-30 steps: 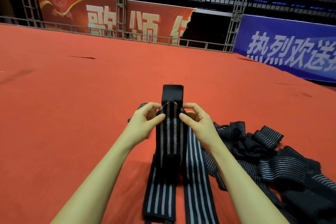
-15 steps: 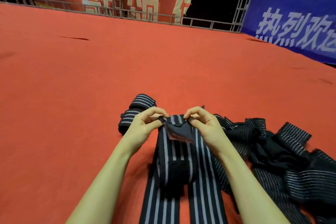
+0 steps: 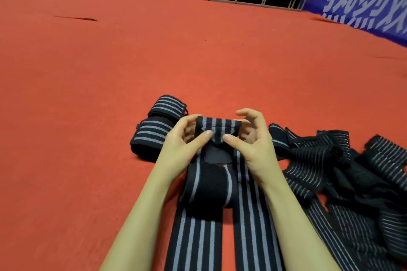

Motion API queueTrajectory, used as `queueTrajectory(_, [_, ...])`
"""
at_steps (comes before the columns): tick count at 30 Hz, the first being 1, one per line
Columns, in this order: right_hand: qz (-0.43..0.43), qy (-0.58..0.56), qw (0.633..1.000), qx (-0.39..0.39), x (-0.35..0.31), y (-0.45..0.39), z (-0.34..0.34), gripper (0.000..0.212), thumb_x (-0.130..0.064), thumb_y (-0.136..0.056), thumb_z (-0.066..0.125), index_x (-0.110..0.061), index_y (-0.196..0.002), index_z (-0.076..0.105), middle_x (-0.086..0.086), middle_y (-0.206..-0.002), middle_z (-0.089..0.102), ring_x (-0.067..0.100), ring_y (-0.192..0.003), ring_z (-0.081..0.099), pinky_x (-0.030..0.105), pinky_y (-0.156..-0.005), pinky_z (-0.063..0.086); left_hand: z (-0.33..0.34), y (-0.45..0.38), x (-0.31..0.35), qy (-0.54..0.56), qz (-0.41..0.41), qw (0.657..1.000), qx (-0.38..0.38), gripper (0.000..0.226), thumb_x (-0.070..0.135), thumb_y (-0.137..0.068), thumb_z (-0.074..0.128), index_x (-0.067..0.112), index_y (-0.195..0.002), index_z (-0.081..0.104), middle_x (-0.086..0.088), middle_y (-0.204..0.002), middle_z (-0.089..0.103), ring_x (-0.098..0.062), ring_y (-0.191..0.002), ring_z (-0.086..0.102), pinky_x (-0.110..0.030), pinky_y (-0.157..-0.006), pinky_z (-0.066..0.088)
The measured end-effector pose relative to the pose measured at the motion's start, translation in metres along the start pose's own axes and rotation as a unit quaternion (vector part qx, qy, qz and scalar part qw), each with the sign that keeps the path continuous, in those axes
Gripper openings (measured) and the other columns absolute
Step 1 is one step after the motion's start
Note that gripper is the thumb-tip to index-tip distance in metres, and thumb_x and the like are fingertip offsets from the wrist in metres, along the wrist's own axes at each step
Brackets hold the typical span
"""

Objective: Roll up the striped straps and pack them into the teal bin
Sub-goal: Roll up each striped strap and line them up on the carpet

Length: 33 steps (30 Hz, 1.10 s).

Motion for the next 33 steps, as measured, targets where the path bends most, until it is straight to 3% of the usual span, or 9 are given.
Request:
queueTrajectory(5, [0.006, 0.022, 0.999, 0.034, 0.009, -0.008, 0.000, 0.035, -0.002, -0.083, 0.070, -0.020, -0.111, 0.061, 0.000, -0.107, 0.068, 0.012, -0.101, 0.064, 0.028, -0.087, 0.052, -0.007, -0.009, 0.005, -0.046, 0.033, 0.998, 0.039, 0.017, 0.014, -0.087, 0.067, 0.021, -0.102, 0.064, 0.008, -0.093, 0.072, -0.004, -0.091, 0.067, -0.016, -0.075, 0.049])
queueTrajectory(10, [0.012, 0.067, 0.997, -0.023, 0.017, -0.013, 0.017, 0.038, -0.023, -0.089, 0.066, -0.033, -0.123, 0.051, -0.005, -0.104, 0.070, 0.011, -0.100, 0.065, 0.033, -0.087, 0.054, -0.019, -0.014, 0.011, 0.008, 0.065, 0.995, 0.069, 0.019, 0.006, -0.087, 0.065, 0.018, -0.101, 0.062, 0.012, -0.091, 0.071, -0.004, -0.091, 0.066, -0.017, -0.078, 0.049])
queueTrajectory(16, [-0.037, 0.056, 0.998, -0.012, 0.009, -0.019, 0.017, 0.042, -0.006, -0.087, 0.067, -0.036, -0.113, 0.053, -0.001, -0.099, 0.069, 0.016, -0.098, 0.066, 0.033, -0.087, 0.053, -0.014, -0.019, 0.014, -0.031, 0.084, 0.995, 0.036, 0.037, 0.011, -0.087, 0.067, 0.034, -0.114, 0.058, 0.007, -0.099, 0.070, -0.008, -0.097, 0.064, -0.019, -0.083, 0.049])
queueTrajectory(19, [-0.056, 0.061, 0.997, -0.005, 0.004, -0.018, 0.017, 0.042, -0.006, -0.086, 0.068, -0.038, -0.109, 0.054, 0.000, -0.097, 0.068, 0.016, -0.098, 0.066, 0.032, -0.087, 0.051, -0.014, -0.015, 0.018, -0.057, 0.093, 0.994, 0.001, 0.045, 0.017, -0.085, 0.068, 0.043, -0.117, 0.052, 0.000, -0.096, 0.069, -0.016, -0.091, 0.065, -0.029, -0.080, 0.052])
queueTrajectory(23, [-0.035, 0.061, 0.998, -0.005, 0.004, -0.020, 0.018, 0.037, -0.009, -0.087, 0.069, -0.029, -0.114, 0.055, -0.001, -0.096, 0.070, 0.019, -0.096, 0.066, 0.041, -0.088, 0.053, -0.012, -0.016, 0.025, -0.030, 0.124, 0.992, -0.016, 0.037, 0.022, -0.082, 0.067, 0.039, -0.110, 0.049, -0.007, -0.095, 0.067, -0.027, -0.093, 0.064, -0.046, -0.085, 0.052])
queueTrajectory(25, [-0.025, 0.084, 0.996, -0.016, 0.005, -0.021, 0.018, 0.030, -0.017, -0.089, 0.067, -0.031, -0.114, 0.057, -0.002, -0.097, 0.071, 0.018, -0.095, 0.066, 0.043, -0.089, 0.053, -0.011, -0.018, 0.026, -0.041, 0.134, 0.990, -0.009, 0.034, 0.022, -0.083, 0.065, 0.037, -0.108, 0.047, -0.010, -0.094, 0.065, -0.030, -0.091, 0.063, -0.047, -0.083, 0.052])
queueTrajectory(27, [-0.008, 0.099, 0.994, -0.040, 0.007, -0.022, 0.019, 0.025, -0.037, -0.091, 0.062, -0.035, -0.115, 0.057, -0.006, -0.100, 0.070, 0.012, -0.097, 0.065, 0.039, -0.092, 0.052, -0.012, -0.020, 0.025, -0.056, 0.139, 0.989, 0.001, 0.033, 0.017, -0.085, 0.062, 0.040, -0.104, 0.046, -0.008, -0.092, 0.063, -0.024, -0.084, 0.062, -0.037, -0.077, 0.052])
queueTrajectory(30, [0.016, 0.092, 0.993, -0.067, 0.007, -0.019, 0.021, 0.049, -0.073, -0.084, 0.041, -0.038, -0.113, 0.058, -0.009, -0.100, 0.069, 0.008, -0.096, 0.064, 0.023, -0.086, 0.049, -0.014, -0.017, 0.024, -0.076, 0.143, 0.987, 0.009, 0.034, 0.014, -0.085, 0.060, 0.043, -0.097, 0.046, -0.001, -0.085, 0.055, -0.011, -0.076, 0.054, -0.023, -0.070, 0.045])
queueTrajectory(33, [0.031, 0.071, 0.993, -0.084, 0.006, -0.015, 0.023, 0.071, -0.090, -0.069, 0.032, -0.040, -0.108, 0.063, -0.009, -0.107, 0.070, 0.004, -0.105, 0.063, 0.012, -0.085, 0.044, -0.013, -0.009, 0.032, -0.063, 0.172, 0.983, -0.004, 0.036, 0.012, -0.086, 0.060, 0.045, -0.094, 0.047, 0.000, -0.093, 0.053, -0.010, -0.079, 0.054, -0.024, -0.070, 0.046])
Point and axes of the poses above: each hand's wrist, its own y-axis away from the middle knuckle, its own z-axis out of the palm, x = y × z, the point moved 9 cm from there along -y, towards the middle knuckle
